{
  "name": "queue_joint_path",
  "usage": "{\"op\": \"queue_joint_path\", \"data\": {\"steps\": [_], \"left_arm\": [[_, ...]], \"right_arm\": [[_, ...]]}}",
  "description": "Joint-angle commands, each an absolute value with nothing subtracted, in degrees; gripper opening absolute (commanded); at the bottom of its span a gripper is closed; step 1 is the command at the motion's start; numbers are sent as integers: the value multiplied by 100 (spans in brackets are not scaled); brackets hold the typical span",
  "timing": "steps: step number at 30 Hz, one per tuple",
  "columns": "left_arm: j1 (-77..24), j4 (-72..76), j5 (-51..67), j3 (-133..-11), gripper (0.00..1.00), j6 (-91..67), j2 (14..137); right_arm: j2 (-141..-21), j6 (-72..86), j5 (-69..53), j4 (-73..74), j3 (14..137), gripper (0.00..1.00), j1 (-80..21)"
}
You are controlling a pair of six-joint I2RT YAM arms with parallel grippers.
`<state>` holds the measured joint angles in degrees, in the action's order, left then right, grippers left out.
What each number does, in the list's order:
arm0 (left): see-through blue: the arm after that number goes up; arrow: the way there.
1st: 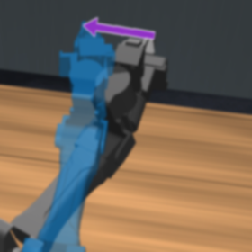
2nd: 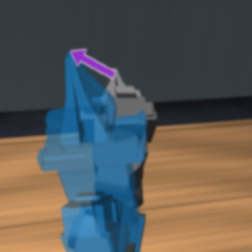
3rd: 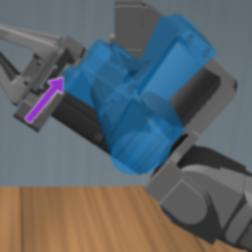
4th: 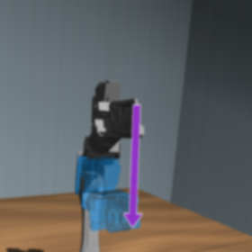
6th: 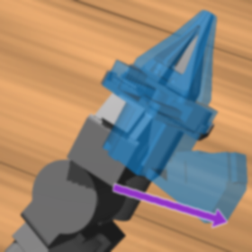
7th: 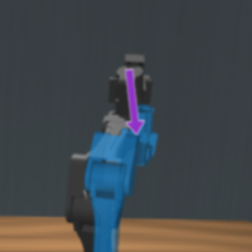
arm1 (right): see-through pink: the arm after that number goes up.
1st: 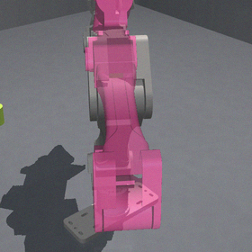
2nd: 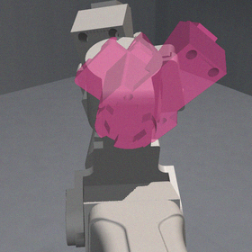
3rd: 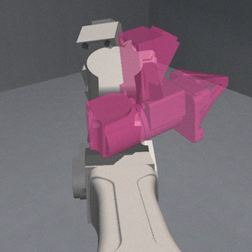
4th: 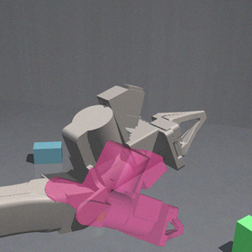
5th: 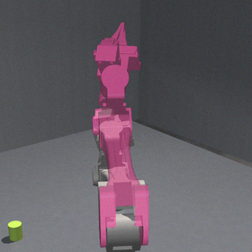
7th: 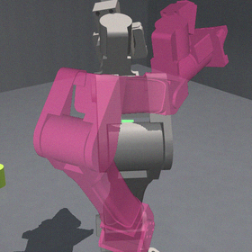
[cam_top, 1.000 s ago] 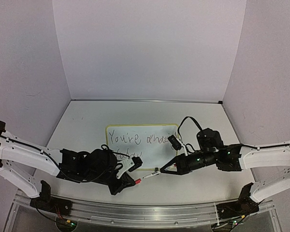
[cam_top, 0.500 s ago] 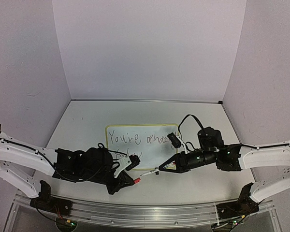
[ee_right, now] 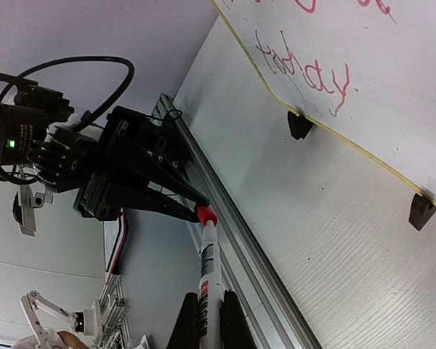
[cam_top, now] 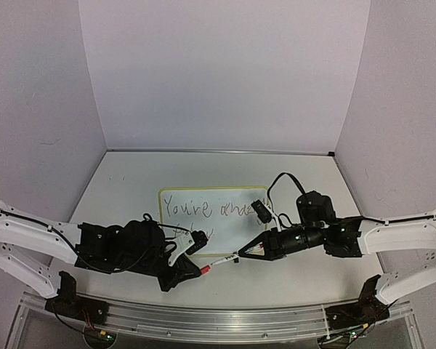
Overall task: Write a sentence on the whiteboard
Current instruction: Insert the pen cap into the whiteboard marker.
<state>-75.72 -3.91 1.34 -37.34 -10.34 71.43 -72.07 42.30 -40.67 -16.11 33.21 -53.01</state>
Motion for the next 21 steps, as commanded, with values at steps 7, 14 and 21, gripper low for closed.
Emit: {"op": "queue_joint_path", "data": {"steps": [7, 14, 21], "left_arm": [[-7545, -124, 65, -3725, 0, -1029, 6996], [-7546, -47, 88, -3718, 0, -1028, 7015], [-7550, -28, 139, -3726, 0, -1002, 7037]], "right_arm": [[-7287, 4281, -4251, -1886, 3401, 0, -5277], [-7351, 4309, -4322, -1954, 3402, 0, -5280], [-7378, 4342, -4357, -2052, 3405, 0, -5275]]}}
